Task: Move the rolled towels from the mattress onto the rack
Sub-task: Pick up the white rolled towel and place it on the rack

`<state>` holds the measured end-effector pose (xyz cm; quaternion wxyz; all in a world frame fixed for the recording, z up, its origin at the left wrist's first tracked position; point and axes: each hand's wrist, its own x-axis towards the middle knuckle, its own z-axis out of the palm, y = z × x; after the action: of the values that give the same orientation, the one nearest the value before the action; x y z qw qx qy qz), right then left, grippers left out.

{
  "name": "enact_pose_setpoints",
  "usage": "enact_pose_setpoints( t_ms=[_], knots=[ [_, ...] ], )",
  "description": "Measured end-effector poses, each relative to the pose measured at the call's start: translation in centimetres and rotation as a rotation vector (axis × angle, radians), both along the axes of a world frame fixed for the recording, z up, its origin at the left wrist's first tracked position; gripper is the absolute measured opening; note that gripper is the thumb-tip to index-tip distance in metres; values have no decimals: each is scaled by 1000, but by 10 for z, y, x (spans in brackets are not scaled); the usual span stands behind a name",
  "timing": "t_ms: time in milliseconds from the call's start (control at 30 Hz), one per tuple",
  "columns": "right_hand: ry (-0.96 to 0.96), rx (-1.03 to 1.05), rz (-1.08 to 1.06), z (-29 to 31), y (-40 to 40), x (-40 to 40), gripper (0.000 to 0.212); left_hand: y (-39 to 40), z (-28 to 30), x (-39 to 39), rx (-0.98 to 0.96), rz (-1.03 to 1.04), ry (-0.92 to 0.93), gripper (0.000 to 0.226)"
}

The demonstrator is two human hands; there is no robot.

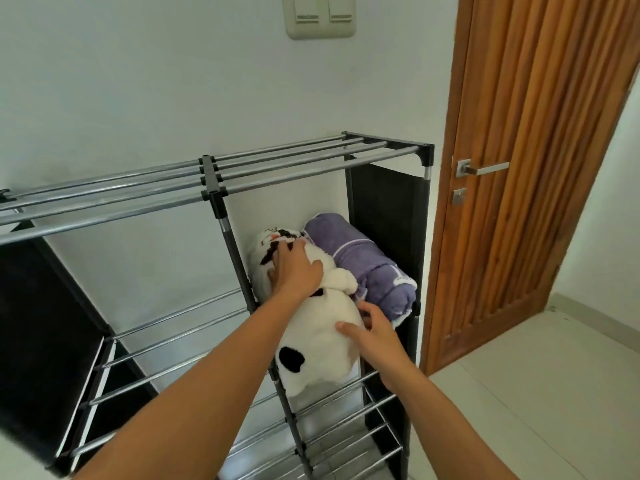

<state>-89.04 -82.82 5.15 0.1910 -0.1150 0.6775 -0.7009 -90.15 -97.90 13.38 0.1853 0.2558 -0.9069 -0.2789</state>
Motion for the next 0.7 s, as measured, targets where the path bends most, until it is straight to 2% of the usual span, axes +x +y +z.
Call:
enact_pose_setpoints(
  t_ms=[133,233,367,500,600,700],
  knots=[
    [-56,-6,-192,-8,41,26,41,34,-7,35,-73,-303,181,28],
    [-107,-15,-437,-24,94,59,34,80,-16,51,-47,-540,190,17],
    [-165,-40,-797,-47,191,131,26,170,-49,66,42,-906,-67,16],
    [-156,-101,-1242,-59,298,235,17,277,-91,109,1,-1279,-428,33],
    [-165,-139,-1545,-59,363,329,6,354,-117,158,20,-1463,-528,32],
    [-196,-233,-1806,-59,403,424,13,427,-133,217,35,-1649,-564,27]
  ],
)
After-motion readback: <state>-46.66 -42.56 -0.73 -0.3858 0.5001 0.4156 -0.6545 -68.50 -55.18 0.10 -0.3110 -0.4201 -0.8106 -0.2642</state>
